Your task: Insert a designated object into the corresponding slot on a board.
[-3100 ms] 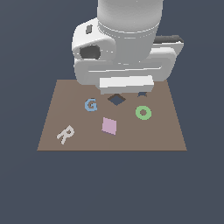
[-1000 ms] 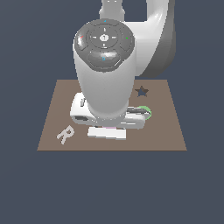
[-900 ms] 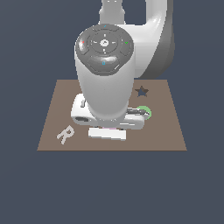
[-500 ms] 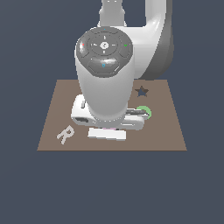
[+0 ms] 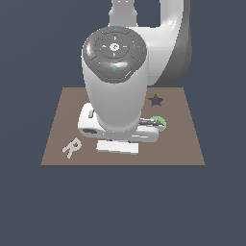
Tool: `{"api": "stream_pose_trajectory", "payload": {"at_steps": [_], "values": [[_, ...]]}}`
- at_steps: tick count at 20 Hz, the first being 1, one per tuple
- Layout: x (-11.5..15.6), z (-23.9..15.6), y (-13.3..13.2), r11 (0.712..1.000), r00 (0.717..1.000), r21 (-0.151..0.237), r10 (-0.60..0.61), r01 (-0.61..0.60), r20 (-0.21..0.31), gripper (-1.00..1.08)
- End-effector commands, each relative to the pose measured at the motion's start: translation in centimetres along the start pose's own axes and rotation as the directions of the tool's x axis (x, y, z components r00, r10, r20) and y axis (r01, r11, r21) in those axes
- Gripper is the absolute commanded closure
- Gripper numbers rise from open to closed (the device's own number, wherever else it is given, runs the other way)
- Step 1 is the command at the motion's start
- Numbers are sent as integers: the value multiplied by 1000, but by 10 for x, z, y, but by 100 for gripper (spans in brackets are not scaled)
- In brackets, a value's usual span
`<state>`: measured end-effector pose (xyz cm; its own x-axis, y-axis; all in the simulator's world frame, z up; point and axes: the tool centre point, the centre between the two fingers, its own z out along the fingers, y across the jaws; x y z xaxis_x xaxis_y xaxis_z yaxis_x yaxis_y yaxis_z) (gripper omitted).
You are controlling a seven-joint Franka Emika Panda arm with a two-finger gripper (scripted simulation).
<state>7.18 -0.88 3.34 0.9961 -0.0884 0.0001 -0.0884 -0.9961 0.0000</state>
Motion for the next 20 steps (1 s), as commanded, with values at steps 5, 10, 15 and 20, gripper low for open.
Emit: {"api": "stream_pose_trajectory", "payload": {"at_steps": [5, 10, 15, 20], "values": [[-4, 0, -3, 999, 999, 0, -32, 32, 1, 108], [-13, 0, -8, 994, 994, 0, -109, 109, 1, 108], [-27, -1, -16, 974, 974, 0, -228, 228, 1, 108], [-49, -3, -23, 923, 923, 0, -384, 384, 1, 108]]}}
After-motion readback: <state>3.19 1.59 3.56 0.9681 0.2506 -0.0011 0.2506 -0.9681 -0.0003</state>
